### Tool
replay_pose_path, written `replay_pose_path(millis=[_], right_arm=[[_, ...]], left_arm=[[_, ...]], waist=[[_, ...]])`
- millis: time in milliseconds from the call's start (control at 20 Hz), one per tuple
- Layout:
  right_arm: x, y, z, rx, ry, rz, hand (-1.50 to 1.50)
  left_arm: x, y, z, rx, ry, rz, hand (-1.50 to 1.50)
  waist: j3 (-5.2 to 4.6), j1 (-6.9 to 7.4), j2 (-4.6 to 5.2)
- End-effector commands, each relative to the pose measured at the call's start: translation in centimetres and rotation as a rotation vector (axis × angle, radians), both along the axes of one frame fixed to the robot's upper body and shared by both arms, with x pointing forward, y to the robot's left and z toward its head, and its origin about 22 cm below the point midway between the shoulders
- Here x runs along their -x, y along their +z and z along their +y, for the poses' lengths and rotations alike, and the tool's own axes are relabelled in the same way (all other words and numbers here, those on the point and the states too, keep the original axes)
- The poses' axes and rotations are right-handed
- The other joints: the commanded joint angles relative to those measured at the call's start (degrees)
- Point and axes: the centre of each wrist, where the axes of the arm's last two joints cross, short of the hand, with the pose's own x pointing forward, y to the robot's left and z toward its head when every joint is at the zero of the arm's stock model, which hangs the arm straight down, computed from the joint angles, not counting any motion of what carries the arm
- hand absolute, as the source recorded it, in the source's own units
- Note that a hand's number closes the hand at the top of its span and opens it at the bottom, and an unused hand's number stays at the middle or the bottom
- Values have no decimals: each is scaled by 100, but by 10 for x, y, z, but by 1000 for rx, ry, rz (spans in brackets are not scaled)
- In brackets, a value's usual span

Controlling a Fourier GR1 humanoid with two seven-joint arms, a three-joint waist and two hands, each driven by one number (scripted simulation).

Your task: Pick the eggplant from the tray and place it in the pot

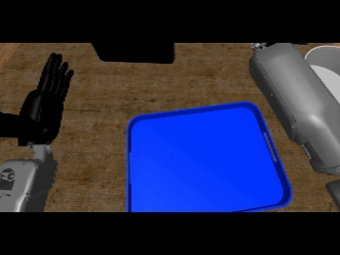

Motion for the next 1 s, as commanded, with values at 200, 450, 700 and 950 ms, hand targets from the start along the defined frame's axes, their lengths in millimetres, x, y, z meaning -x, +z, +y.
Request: replay_pose_path(millis=[200,450,700,950], right_arm=[[1,-8,-50,-102,-268,-64,150],[14,-14,-101,-109,-294,-11,150],[44,-23,-150,-142,-285,-90,150],[73,-37,-205,-151,-277,-91,150]], left_arm=[[12,1,10,3,39,25,0],[3,12,16,8,75,18,0],[13,-1,22,18,79,24,0],[12,0,18,5,64,6,0]], waist=[[13,-243,-114],[11,-393,-142],[9,-403,-140],[11,-294,-94]])
